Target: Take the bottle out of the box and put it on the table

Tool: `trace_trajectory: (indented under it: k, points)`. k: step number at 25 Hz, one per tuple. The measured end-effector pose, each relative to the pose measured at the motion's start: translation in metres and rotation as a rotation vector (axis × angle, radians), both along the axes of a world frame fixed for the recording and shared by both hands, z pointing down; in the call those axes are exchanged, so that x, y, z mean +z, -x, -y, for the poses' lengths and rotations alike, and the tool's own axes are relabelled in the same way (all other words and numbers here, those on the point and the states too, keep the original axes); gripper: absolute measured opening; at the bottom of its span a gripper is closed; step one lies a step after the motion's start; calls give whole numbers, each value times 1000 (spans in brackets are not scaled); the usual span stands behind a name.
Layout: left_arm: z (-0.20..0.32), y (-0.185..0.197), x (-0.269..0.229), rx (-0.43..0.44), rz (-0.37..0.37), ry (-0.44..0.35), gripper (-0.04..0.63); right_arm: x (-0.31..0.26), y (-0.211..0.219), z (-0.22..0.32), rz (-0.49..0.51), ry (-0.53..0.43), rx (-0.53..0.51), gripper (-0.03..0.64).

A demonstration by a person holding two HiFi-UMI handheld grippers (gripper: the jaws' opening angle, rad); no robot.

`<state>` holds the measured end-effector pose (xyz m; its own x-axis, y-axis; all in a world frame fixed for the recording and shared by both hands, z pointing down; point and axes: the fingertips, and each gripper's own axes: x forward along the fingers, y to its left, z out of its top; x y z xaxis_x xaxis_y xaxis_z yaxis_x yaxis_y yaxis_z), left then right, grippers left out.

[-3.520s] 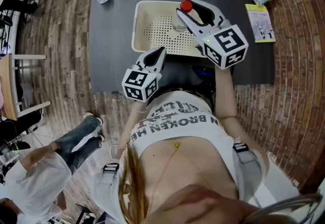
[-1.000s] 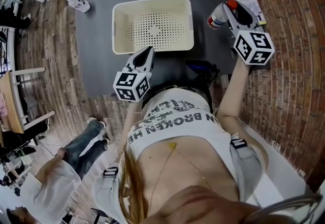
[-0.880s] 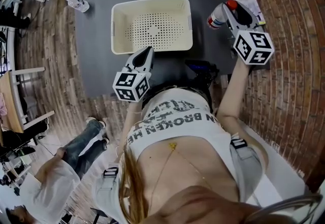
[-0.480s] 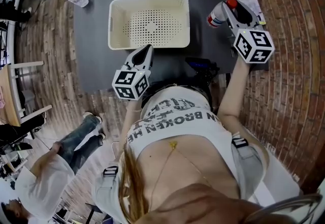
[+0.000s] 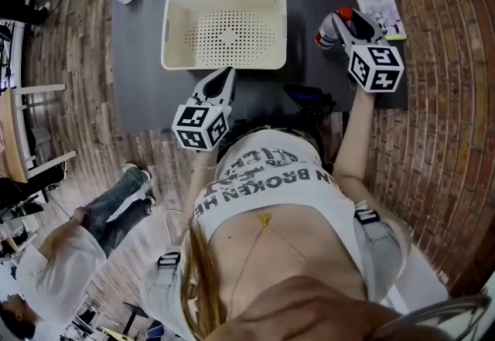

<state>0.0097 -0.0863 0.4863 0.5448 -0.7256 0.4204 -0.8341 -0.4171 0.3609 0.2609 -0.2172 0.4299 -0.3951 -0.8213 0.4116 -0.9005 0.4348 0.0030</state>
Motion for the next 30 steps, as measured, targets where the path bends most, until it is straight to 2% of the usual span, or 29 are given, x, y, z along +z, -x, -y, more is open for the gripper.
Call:
trace_trajectory:
  k: [14, 30]
  points:
    - [-1, -1, 6, -29, -12, 19, 0, 73, -5, -6, -50, 108, -10, 152]
    - [6, -7, 11, -17, -27, 30, 0, 77, -4, -6, -13, 24, 14, 153]
